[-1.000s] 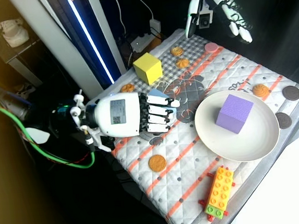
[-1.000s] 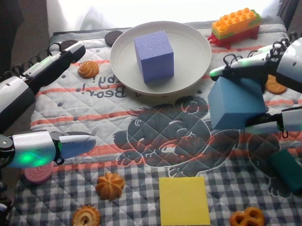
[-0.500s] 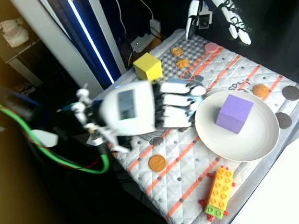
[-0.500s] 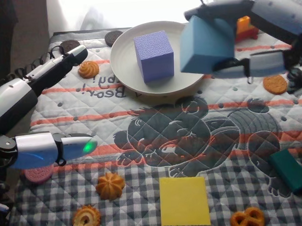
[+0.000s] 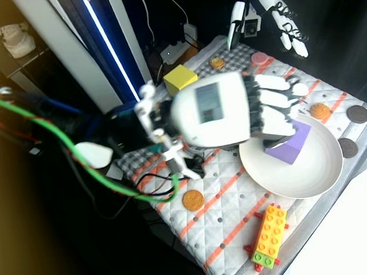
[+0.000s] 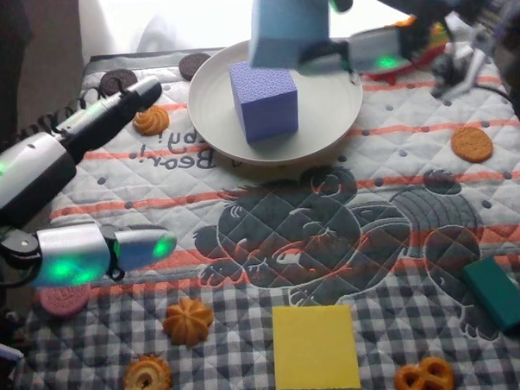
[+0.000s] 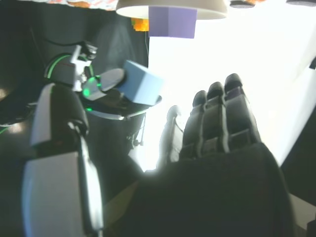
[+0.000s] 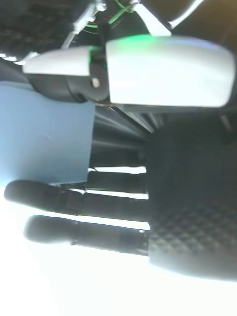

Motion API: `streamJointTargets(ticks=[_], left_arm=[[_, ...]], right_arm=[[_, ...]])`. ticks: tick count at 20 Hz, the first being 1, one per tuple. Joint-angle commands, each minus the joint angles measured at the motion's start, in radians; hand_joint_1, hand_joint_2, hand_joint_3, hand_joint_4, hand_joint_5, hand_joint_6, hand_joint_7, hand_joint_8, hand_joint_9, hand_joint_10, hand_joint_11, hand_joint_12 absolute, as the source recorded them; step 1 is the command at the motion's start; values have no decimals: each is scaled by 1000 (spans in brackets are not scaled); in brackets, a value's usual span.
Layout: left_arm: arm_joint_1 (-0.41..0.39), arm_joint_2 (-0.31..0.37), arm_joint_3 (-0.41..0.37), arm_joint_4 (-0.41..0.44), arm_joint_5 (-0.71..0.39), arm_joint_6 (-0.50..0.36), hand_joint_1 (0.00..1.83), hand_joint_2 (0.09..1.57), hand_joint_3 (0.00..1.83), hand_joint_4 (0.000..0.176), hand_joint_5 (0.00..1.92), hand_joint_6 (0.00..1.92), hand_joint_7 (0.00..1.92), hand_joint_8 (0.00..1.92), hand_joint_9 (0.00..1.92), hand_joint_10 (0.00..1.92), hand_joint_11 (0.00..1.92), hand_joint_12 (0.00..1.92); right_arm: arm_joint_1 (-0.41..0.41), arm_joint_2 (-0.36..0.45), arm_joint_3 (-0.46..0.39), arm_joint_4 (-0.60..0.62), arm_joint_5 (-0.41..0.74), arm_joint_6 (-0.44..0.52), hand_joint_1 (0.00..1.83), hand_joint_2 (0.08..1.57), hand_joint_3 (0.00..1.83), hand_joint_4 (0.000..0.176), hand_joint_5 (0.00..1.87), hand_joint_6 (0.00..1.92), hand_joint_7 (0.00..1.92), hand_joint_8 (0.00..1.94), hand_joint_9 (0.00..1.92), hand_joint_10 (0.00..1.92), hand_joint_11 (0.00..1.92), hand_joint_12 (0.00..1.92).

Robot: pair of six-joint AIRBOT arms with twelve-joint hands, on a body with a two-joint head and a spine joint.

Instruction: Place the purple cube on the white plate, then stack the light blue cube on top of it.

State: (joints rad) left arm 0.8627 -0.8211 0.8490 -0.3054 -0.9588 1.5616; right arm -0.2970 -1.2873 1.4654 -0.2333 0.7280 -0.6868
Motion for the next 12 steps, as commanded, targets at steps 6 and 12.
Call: streamJointTargets(ticks=[6, 12], left_arm=[[-40, -27, 31, 31, -81, -7, 797, 946, 3, 176, 4, 0, 0, 0, 0, 0, 0, 0], [-42, -27, 30, 36, -80, -7, 835, 941, 0, 176, 18, 5, 0, 0, 0, 0, 0, 0]], right_arm=[[60, -65, 55, 3, 37, -15, 1218, 1132, 0, 0, 905, 1064, 992, 1017, 944, 943, 760, 1562], [51, -90, 78, 9, -17, -15, 1255, 1095, 2, 0, 938, 1063, 1091, 782, 1088, 804, 888, 1283]])
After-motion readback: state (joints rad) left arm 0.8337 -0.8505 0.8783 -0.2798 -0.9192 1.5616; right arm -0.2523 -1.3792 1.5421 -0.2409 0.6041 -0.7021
